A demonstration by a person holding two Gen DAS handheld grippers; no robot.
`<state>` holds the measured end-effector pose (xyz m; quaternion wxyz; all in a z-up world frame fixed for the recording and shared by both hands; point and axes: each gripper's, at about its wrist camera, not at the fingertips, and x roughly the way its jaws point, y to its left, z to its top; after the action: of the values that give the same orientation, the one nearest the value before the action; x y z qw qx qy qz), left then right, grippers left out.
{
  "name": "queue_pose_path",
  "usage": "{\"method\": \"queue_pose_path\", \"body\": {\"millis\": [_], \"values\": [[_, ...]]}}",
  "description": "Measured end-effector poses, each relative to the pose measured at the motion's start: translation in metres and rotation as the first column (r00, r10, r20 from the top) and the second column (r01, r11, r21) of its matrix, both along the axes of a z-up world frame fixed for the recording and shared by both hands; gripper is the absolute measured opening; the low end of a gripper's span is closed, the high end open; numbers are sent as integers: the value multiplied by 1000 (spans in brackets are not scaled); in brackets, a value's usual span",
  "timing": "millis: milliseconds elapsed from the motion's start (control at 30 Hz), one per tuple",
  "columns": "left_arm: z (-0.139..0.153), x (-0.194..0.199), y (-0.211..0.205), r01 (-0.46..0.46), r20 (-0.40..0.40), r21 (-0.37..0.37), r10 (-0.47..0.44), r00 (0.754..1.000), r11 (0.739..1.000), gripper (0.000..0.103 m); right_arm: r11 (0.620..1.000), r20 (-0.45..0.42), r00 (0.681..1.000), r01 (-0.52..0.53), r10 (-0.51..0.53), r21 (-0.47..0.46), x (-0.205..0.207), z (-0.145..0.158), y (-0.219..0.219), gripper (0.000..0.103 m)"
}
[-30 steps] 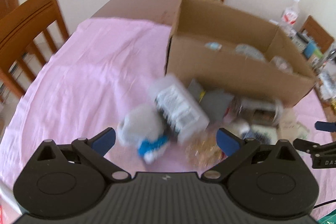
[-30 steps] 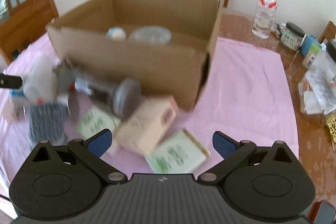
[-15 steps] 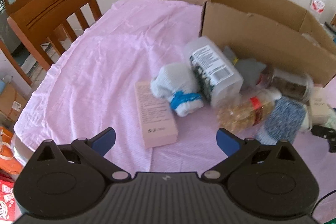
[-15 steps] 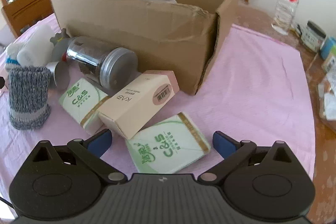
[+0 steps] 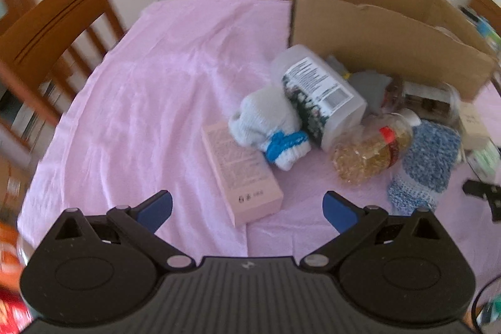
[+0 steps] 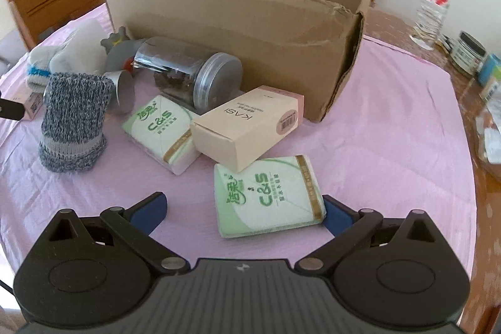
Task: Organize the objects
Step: 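Move both tools back to the remaining items on the cloth, then grasp the white sock with the left tool while the right tool grasps the green tissue pack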
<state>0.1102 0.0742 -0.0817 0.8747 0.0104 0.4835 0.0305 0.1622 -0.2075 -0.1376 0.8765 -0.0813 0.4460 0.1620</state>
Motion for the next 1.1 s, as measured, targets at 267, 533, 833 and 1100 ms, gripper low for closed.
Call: {"method": "queue_pose_path", "body": {"millis": [267,533,833,1100], "values": [[1,18,-12,259,1,129,-261,965,957,101,996,-1,996,91,-91,-5,-2,0,8,103],[-5,43,-25,414,-14,183,-418,908,892,95,992,-12,992,126,-126,-11,0,0,11,103],[-17,62,-28,501,-58,156,-499,865,851,84,995,-40,995,92,-93,-23,7,2,12,103],[-15,62,-27,508,-65,132,-504,861,851,76,997,-68,995,65,-67,-34,10,6,11,95]]}}
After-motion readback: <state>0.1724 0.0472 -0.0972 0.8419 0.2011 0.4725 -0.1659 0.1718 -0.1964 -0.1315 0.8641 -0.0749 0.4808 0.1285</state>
